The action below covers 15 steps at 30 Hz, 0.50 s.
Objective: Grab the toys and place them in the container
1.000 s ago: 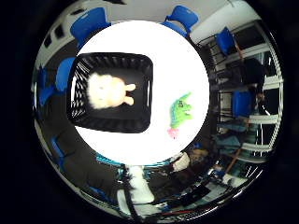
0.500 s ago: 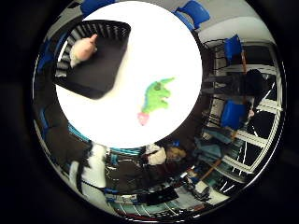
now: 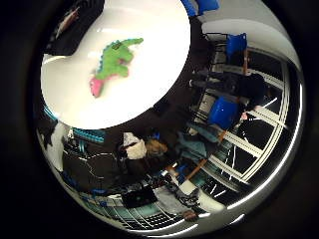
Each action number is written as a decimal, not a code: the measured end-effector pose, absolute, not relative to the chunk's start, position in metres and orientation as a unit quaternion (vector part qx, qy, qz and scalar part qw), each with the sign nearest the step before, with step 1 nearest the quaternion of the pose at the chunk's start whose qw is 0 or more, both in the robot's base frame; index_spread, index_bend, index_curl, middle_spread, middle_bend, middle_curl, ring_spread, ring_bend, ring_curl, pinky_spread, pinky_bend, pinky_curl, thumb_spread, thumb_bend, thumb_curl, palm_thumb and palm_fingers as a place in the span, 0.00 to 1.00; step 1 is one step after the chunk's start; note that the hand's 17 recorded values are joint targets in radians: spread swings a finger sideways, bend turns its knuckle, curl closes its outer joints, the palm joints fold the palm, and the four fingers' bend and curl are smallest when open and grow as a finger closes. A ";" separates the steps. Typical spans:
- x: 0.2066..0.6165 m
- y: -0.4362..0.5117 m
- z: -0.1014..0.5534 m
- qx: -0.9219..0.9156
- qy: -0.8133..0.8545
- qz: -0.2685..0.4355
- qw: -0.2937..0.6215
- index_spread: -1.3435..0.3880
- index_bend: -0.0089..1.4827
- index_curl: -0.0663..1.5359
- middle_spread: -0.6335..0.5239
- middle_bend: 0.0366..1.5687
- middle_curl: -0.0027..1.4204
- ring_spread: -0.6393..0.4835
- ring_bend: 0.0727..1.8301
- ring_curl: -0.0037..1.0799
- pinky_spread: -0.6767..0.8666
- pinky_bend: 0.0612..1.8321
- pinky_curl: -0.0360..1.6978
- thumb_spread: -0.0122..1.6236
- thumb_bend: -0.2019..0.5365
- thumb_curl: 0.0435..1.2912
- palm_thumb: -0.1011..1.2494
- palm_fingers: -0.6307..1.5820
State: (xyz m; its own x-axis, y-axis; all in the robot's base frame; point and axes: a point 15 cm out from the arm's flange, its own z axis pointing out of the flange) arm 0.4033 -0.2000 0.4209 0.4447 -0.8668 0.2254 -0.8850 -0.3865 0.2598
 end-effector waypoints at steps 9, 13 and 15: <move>0.437 -0.211 0.387 0.840 -0.508 0.076 0.176 0.54 0.11 0.21 0.56 0.11 0.23 0.75 0.07 0.24 0.70 0.11 0.21 0.65 0.24 0.21 0.54 0.31; 0.452 -0.210 0.373 0.849 -0.492 0.096 0.169 0.54 0.11 0.20 0.56 0.10 0.23 0.74 0.07 0.25 0.70 0.12 0.21 0.65 0.24 0.22 0.55 0.30; 0.456 -0.211 0.364 0.853 -0.483 0.101 0.170 0.54 0.11 0.20 0.56 0.10 0.23 0.74 0.08 0.25 0.70 0.13 0.21 0.64 0.24 0.22 0.55 0.30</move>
State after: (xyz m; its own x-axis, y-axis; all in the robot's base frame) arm 0.4558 -0.2106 0.3639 0.5120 -0.7904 0.3364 -0.8589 -0.4749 0.1916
